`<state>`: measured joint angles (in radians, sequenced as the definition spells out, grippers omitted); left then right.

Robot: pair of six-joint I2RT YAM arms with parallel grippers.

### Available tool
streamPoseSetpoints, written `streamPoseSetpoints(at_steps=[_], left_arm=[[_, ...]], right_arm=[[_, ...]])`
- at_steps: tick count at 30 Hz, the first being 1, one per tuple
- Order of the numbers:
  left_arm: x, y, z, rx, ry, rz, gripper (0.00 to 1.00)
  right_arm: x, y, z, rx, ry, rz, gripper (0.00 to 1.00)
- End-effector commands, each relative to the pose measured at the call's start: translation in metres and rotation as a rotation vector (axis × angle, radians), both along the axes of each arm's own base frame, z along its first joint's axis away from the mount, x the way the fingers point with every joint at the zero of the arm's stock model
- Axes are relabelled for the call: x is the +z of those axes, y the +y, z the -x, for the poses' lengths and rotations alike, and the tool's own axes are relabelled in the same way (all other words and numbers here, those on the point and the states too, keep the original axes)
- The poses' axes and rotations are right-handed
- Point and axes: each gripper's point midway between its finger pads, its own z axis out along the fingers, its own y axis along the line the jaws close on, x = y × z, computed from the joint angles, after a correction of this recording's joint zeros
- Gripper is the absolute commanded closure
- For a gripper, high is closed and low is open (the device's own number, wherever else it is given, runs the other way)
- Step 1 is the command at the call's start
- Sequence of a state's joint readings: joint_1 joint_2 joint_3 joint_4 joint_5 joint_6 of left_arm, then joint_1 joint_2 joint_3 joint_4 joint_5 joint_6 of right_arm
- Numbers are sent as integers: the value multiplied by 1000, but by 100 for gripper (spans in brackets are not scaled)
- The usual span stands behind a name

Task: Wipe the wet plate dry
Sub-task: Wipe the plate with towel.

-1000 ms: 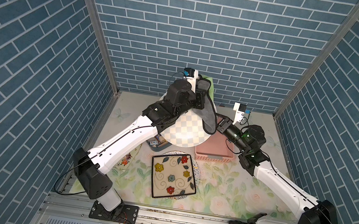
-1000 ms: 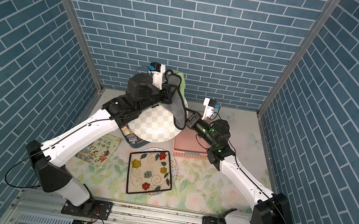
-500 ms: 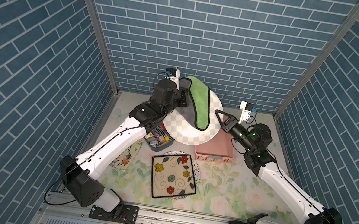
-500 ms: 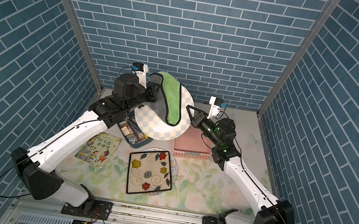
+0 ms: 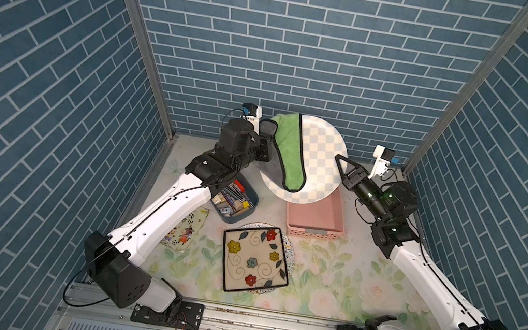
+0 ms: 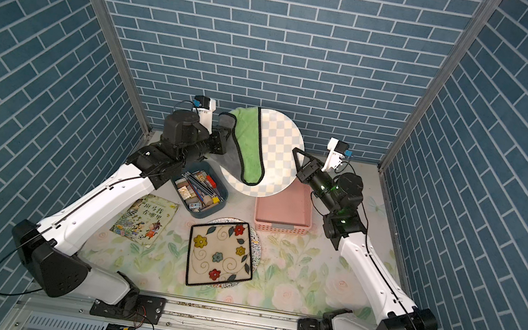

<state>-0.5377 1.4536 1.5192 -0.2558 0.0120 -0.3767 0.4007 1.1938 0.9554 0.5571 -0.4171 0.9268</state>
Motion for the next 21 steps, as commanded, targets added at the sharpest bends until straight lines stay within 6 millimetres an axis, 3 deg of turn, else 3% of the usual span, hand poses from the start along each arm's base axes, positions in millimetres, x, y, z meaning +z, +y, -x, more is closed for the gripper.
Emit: streamPoseSetpoints(at_steps=[1,4,6,8,11,13,15,19,21], left_arm=[[-88,-70,43,-333,201,-129,100],[-91,-112,64,-449,193,-149,100],[-79,-116,57,-431,171,-134,100],[-61,-96,37,-304,133,-126,100],[-40,-38,2,-88,132,-23,100],[-35,-22,-1,-50,120,-15,100],[-43,-35,7,-116,136,-31,100],[-67,-98,54,-409,160,2,100],[-63,-97,60,-400,127,65,100]], right_arm=[[106,-3,63,135,-306,-202,100],[111,7,65,163,-314,-211,100],[112,4,63,154,-311,-224,100],[112,-6,59,127,-296,-237,100],[110,-22,54,81,-275,-244,100],[106,-27,53,58,-262,-237,100],[104,-26,53,65,-259,-235,100],[101,-19,54,91,-259,-236,100],[105,-20,54,92,-270,-243,100]])
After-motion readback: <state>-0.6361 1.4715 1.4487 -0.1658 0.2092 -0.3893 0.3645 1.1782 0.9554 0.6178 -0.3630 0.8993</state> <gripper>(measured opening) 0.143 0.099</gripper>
